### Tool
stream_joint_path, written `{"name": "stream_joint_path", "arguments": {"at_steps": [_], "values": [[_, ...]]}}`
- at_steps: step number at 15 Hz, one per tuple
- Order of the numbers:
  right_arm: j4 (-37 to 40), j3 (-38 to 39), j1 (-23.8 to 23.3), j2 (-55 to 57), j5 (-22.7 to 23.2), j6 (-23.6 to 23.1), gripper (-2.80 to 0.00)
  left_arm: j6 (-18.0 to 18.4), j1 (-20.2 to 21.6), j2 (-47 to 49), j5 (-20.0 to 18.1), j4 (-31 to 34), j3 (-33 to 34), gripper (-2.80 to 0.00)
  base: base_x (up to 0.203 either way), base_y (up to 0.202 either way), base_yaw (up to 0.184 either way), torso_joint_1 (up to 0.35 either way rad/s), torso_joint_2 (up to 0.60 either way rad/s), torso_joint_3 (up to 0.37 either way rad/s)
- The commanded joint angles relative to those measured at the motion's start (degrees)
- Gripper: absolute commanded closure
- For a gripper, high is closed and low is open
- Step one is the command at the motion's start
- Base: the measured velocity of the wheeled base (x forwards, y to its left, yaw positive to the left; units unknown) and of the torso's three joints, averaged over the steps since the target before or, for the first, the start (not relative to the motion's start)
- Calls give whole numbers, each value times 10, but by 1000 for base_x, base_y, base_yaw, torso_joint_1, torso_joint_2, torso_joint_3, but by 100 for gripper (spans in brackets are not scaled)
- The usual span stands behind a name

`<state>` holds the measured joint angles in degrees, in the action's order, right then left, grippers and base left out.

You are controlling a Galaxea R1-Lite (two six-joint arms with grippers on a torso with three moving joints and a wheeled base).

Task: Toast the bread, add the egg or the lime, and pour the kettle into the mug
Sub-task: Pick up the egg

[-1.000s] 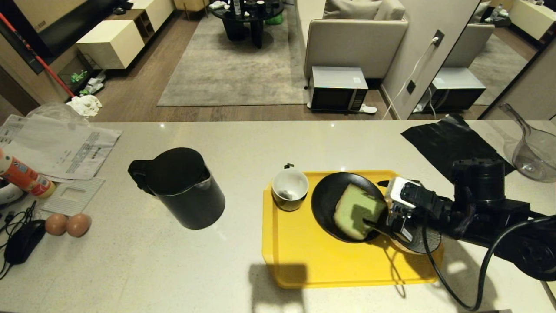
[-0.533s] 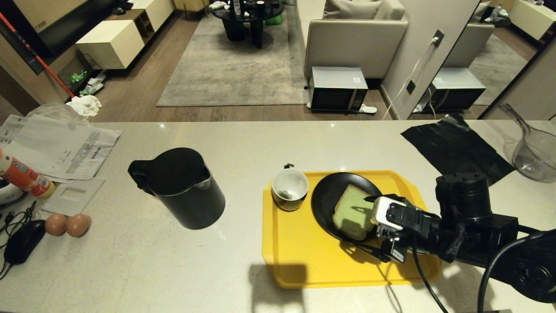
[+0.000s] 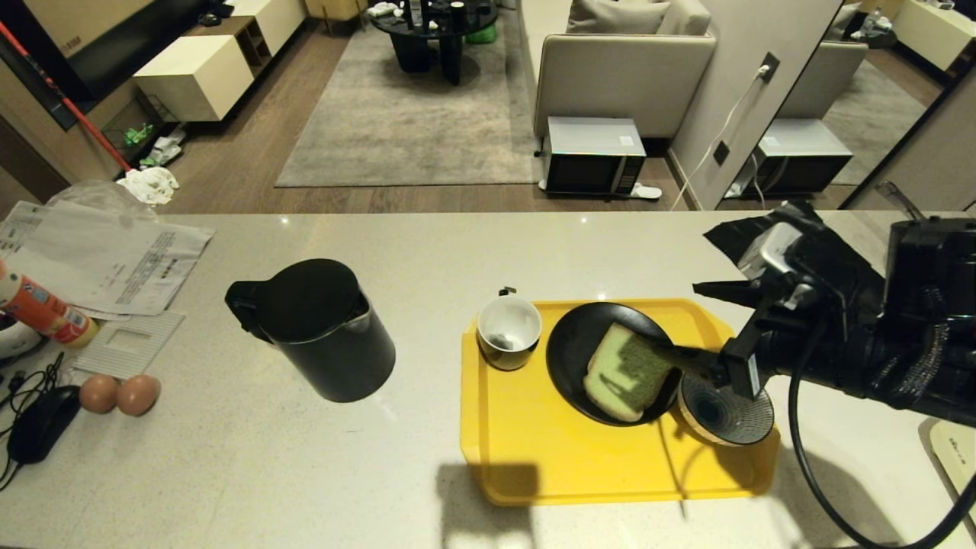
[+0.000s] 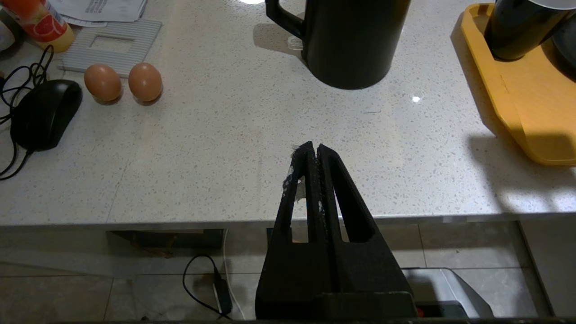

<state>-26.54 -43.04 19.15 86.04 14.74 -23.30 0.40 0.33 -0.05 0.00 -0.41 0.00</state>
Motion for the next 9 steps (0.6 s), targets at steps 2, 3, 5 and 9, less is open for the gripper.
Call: {"name": "stream_joint_path", "arguments": {"at_steps": [2,3,5,9], "values": [[0,-13,-3,-52,0,39,0,0,0,0,0,0,0,0,0,0,0,0,0,0],[2,-28,-7,-52,0,39,0,0,0,0,0,0,0,0,0,0,0,0,0,0],[15,-63,-27,-51,0,42,0,0,0,0,0,0,0,0,0,0,0,0,0,0],[68,-115,-74,-75,-44,44,0,0,0,0,0,0,0,0,0,0,0,0,0,0]]}}
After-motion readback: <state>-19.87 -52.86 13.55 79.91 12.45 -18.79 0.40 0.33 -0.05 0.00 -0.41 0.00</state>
